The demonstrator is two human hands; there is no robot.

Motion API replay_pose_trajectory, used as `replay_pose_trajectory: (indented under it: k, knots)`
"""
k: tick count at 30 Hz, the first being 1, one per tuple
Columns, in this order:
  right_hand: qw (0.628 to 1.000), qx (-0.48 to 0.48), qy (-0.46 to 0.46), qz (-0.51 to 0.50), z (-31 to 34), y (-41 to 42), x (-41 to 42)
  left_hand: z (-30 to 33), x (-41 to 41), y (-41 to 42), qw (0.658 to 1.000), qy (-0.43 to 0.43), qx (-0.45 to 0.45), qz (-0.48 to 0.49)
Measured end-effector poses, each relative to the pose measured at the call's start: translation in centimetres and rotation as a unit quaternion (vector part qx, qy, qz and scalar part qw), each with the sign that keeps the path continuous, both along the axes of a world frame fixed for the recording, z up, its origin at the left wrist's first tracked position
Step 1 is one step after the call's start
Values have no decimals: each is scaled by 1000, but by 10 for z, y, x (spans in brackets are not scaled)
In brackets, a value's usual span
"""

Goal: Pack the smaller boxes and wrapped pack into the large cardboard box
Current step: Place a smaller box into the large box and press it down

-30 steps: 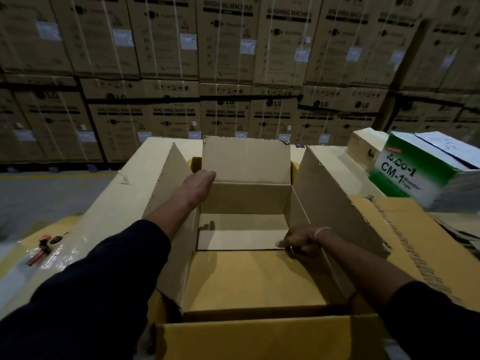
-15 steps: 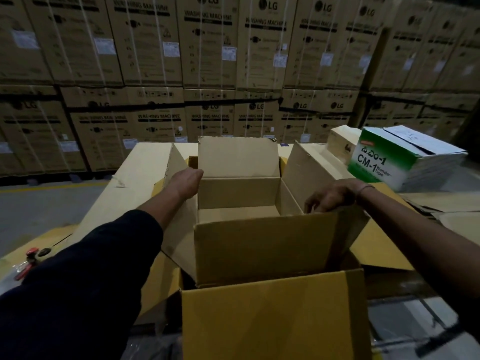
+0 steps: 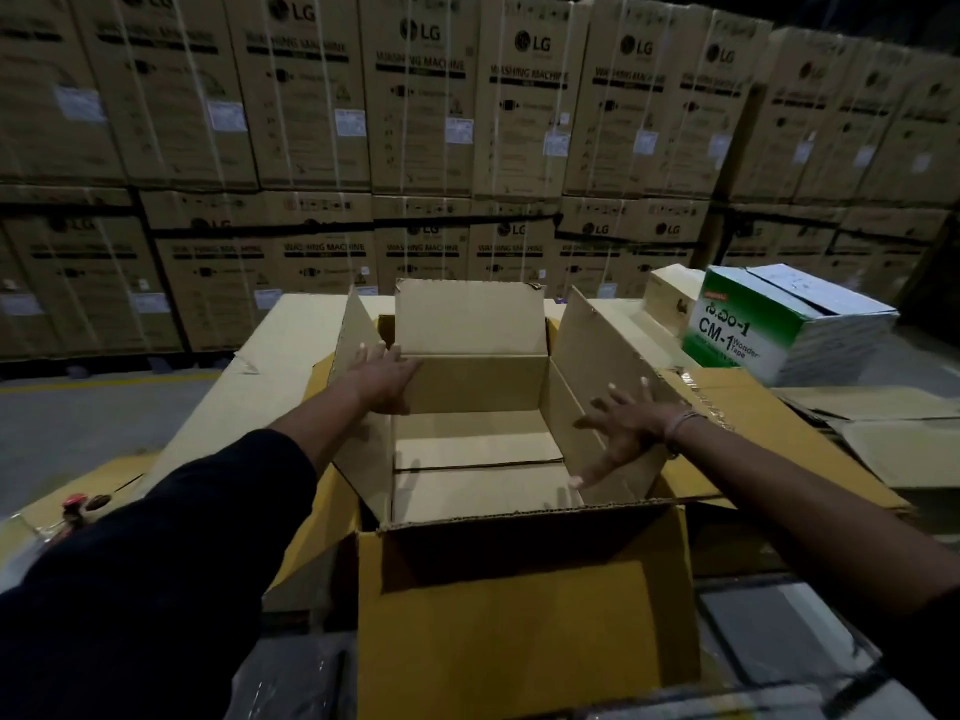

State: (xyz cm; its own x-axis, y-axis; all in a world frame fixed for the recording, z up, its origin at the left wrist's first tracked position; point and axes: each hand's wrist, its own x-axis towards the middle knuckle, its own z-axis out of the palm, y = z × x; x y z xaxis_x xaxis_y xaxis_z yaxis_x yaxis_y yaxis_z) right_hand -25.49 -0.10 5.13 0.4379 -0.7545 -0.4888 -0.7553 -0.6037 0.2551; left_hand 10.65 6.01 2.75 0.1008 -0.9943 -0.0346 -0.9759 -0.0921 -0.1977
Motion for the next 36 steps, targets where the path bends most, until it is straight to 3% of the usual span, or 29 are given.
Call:
replay_pose_trajectory:
  k: [2,4,7,11,13,17,19,22,27,30,32,34,36]
  knots:
    - [997,-47,-54,-10,-4,-2,4,0,-10,9,999,30,-17,-3]
    - [992,-99,-74,2,-8,-7,4,0,-23,18,992,115,-60,-4]
    - [986,-135,-95,10,-6,-7,4,3,-42,34,948,288,-133,-14]
    - [981,-156,-111,14,-2,-5,4,7,-65,56,892,420,-164,-18]
    - [979,-166,-116,15,0,-2,4,8,-74,63,840,515,-172,-10]
    - [971,-198,-131,21,1,4,-3,13,-96,75,686,706,-176,10]
    - [969,-209,-125,25,2,4,-10,12,-106,77,655,737,-170,11]
    - [970,-212,-114,24,2,4,-22,9,-125,79,637,755,-157,1]
    - [965,-228,-126,14,2,5,-47,10,-160,72,655,741,-151,10]
    - [964,-230,-132,-14,0,-4,-60,10,-179,64,746,652,-134,24]
    - [965,-222,-134,-31,-1,-10,-67,9,-177,61,859,498,-115,46]
    - [965,-199,-162,-46,-4,-16,-72,4,-158,59,961,243,-106,74]
    - [961,-181,-198,-62,-8,-21,-73,0,-132,59,988,78,-97,94]
